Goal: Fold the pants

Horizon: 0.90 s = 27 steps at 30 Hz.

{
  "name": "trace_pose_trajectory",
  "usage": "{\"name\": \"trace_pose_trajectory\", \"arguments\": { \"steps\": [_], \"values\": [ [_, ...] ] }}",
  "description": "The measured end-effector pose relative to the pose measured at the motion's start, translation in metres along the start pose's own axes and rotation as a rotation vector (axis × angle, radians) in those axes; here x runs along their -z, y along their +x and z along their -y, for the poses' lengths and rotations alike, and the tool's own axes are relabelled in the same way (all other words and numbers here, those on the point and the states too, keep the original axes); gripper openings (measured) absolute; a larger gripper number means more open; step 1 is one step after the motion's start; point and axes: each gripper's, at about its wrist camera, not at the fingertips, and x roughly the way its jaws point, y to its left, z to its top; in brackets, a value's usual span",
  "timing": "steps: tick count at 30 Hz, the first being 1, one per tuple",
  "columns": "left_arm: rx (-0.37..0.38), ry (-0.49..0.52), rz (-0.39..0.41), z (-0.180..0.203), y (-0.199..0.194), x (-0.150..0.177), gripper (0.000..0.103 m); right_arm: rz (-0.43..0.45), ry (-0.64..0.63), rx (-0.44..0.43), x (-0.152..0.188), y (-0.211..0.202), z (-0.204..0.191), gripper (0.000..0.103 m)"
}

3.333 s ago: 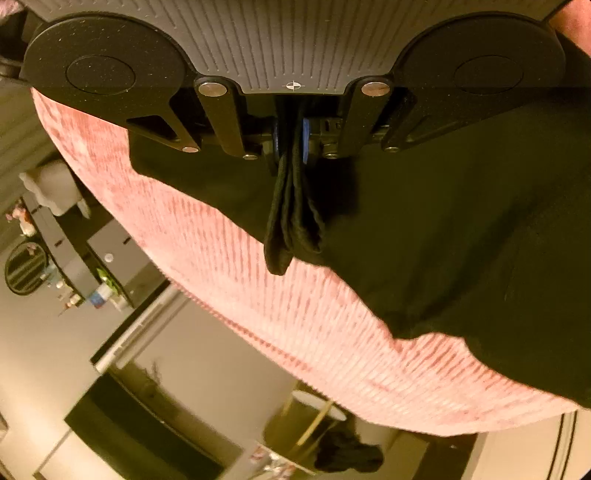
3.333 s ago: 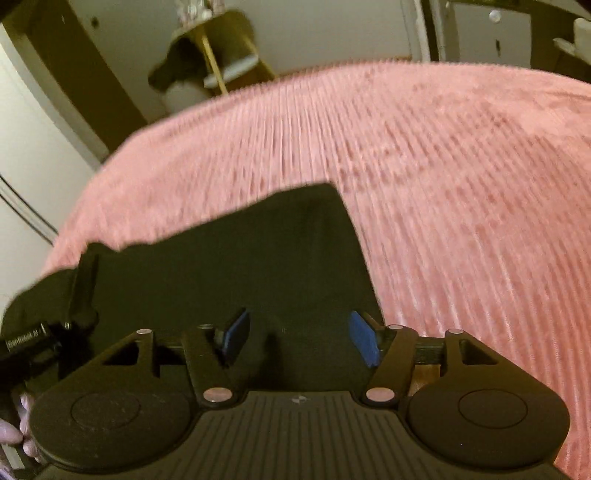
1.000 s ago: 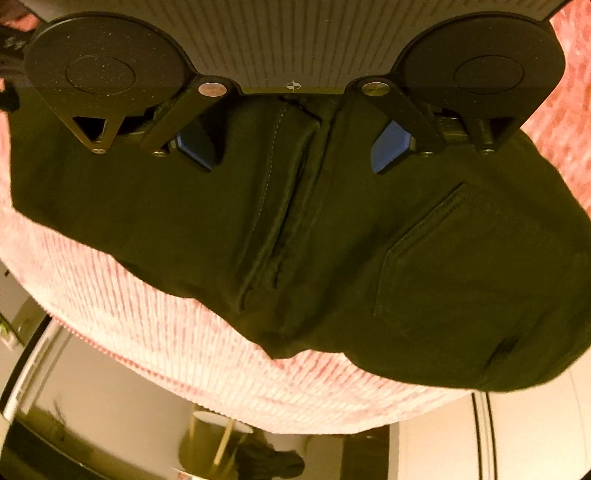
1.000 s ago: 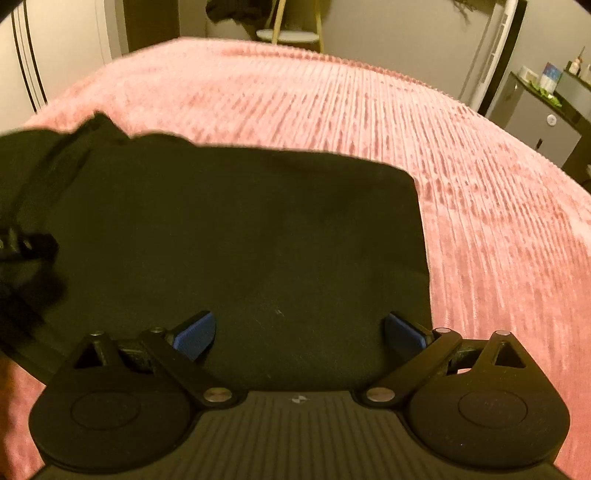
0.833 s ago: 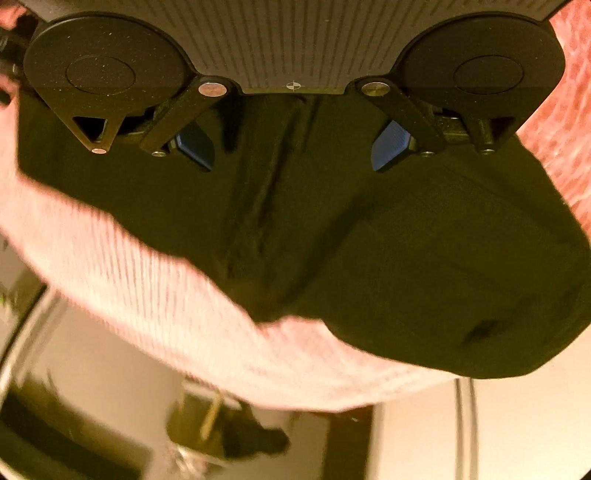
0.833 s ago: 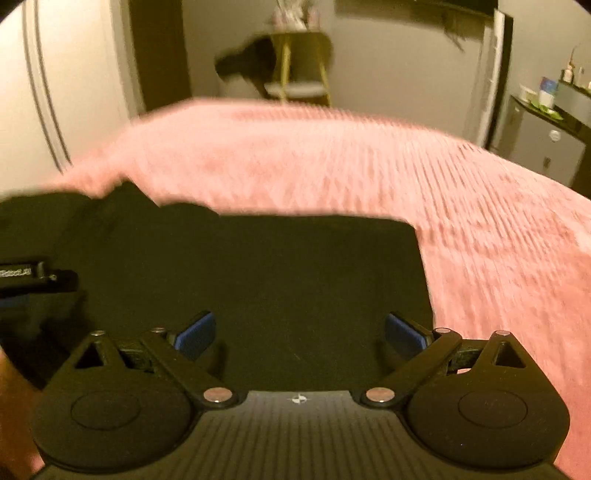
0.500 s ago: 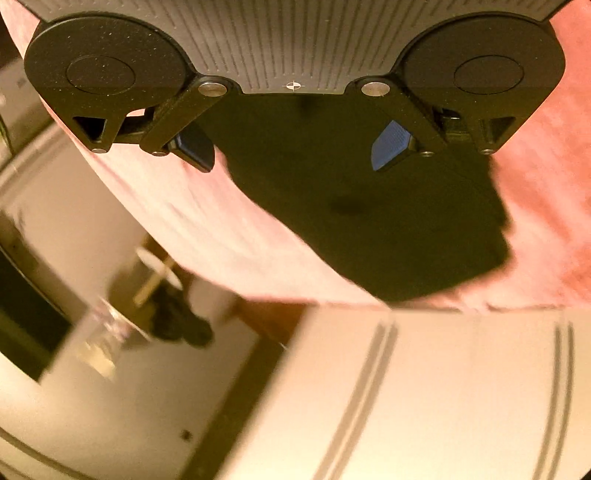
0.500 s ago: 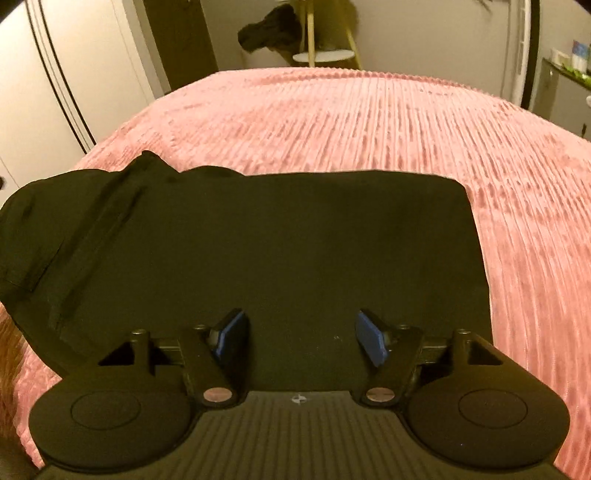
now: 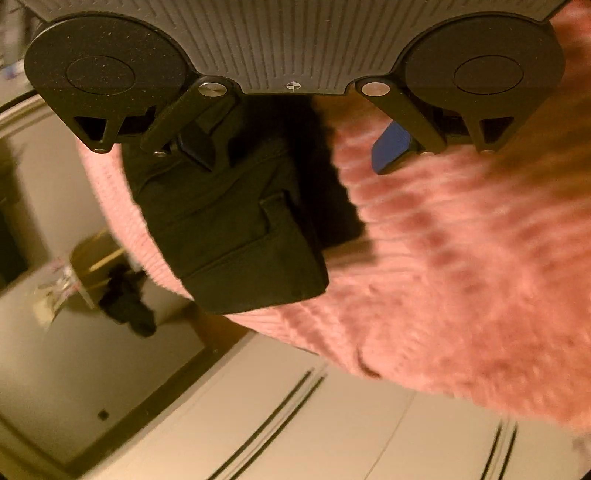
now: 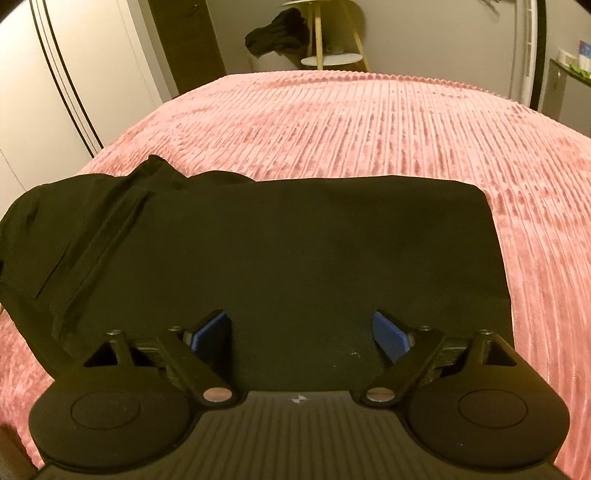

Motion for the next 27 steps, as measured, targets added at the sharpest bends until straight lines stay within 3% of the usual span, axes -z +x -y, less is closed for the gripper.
{"name": "trace_pose_trajectory", "arguments": {
  "steps": [5,10,15,19,23,25,27],
  "values": [
    [0.123,-0.089,0.014,-0.012,0.008,-0.006,0.094,0.005,0.006,0.007,0.0,0.0,-0.001,0.089],
    [0.145,-0.13,0.01,-0.028,0.015,-0.01,0.089,0.007,-0.018,0.02,0.0,0.004,-0.006,0.095],
    [0.144,-0.181,0.009,-0.033,0.013,-0.015,0.066,0.009,-0.028,0.024,-0.001,0.007,-0.007,0.096],
    [0.172,-0.196,0.009,-0.034,0.001,-0.019,0.061,0.011,-0.028,0.025,-0.001,0.007,-0.006,0.096],
    [0.194,-0.132,0.019,-0.02,-0.006,-0.027,0.064,0.012,-0.035,0.026,-0.002,0.009,-0.007,0.098],
    [0.206,-0.15,0.002,-0.023,0.003,-0.029,0.08,0.012,-0.037,0.028,-0.003,0.01,-0.008,0.098],
    [0.184,-0.198,-0.01,-0.03,0.016,-0.026,0.081,0.013,-0.038,0.029,-0.003,0.01,-0.008,0.098]
  ]
}}
